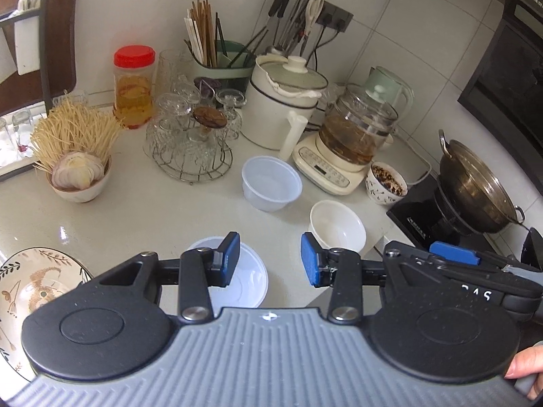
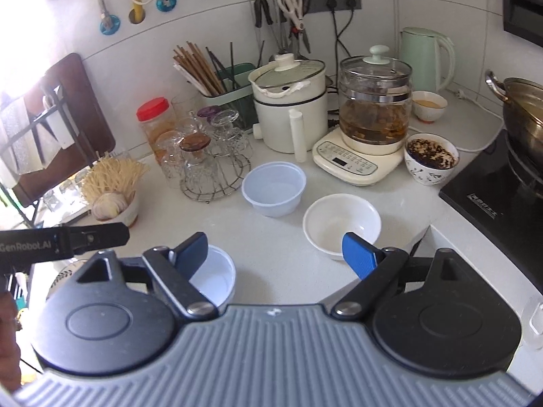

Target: Organize plates and bowls

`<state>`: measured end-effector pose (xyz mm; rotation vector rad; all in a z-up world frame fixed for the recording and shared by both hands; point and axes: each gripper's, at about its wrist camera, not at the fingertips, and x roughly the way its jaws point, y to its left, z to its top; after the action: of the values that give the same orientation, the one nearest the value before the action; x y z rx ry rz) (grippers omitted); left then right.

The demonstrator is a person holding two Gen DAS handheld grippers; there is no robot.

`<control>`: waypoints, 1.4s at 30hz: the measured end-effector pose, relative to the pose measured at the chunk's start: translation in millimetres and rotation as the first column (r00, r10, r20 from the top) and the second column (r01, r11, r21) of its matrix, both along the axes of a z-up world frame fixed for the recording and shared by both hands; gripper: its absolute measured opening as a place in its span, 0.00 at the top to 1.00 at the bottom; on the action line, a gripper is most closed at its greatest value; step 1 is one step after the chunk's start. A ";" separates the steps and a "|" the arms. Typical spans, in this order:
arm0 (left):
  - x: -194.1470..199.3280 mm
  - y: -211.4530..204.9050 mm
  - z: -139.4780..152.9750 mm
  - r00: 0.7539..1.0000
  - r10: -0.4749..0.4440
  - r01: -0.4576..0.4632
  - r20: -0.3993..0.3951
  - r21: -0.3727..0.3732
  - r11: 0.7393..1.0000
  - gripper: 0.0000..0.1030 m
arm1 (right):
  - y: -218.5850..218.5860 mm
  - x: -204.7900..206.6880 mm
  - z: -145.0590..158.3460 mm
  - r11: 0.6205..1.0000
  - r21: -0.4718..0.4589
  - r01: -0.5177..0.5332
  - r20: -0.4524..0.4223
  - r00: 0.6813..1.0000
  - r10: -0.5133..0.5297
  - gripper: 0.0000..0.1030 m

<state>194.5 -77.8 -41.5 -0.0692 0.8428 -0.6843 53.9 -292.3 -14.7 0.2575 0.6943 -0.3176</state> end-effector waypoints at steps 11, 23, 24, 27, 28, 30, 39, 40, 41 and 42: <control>22.9 -34.5 -25.0 0.999 -0.014 0.016 -0.032 0.053 0.998 0.55 | -33.4 14.6 -18.3 0.998 0.052 0.033 -0.013 0.999 -0.033 0.15; 78.7 -92.2 -51.1 0.995 0.038 -0.029 -0.091 0.098 0.995 0.54 | -96.0 73.8 -41.4 0.992 0.115 0.051 -0.028 0.998 -0.048 0.15; 83.4 -96.3 -53.3 0.994 0.042 -0.032 -0.101 0.100 0.994 0.54 | -100.2 79.3 -44.1 0.990 0.129 0.050 -0.034 0.998 -0.046 0.15; 96.9 -108.2 -60.7 0.990 0.055 -0.042 -0.128 0.104 0.994 0.54 | -110.9 94.6 -51.7 0.987 0.156 0.047 -0.048 0.998 -0.040 0.16; 101.1 -111.7 -63.2 0.989 0.061 -0.047 -0.135 0.107 0.993 0.54 | -113.0 99.4 -54.1 0.987 0.154 0.045 -0.055 0.998 -0.037 0.16; 109.3 -118.1 -68.4 0.986 0.070 -0.054 -0.148 0.107 0.993 0.54 | -118.6 109.2 -59.2 0.986 0.162 0.035 -0.066 0.998 -0.025 0.16; 146.0 -148.5 -95.1 0.971 0.100 -0.080 -0.219 0.098 0.992 0.54 | -147.0 142.3 -90.0 0.963 0.270 0.024 -0.133 0.991 0.013 0.37; 150.3 -151.5 -98.3 0.969 0.101 -0.081 -0.227 0.095 0.992 0.54 | -150.2 146.8 -94.2 0.961 0.274 0.026 -0.145 0.989 0.015 0.38; 154.2 -155.2 -101.7 0.967 0.101 -0.082 -0.235 0.092 0.992 0.54 | -153.4 151.0 -98.5 0.961 0.277 0.027 -0.154 0.988 0.016 0.42; 157.7 -158.4 -104.9 0.965 0.104 -0.084 -0.240 0.091 0.992 0.54 | -156.4 154.6 -102.5 0.959 0.283 0.029 -0.161 0.987 0.017 0.46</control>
<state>352.2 -236.2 -146.4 -0.1226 1.0959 -0.5583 208.5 -448.7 -117.2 0.5123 0.9012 -0.2454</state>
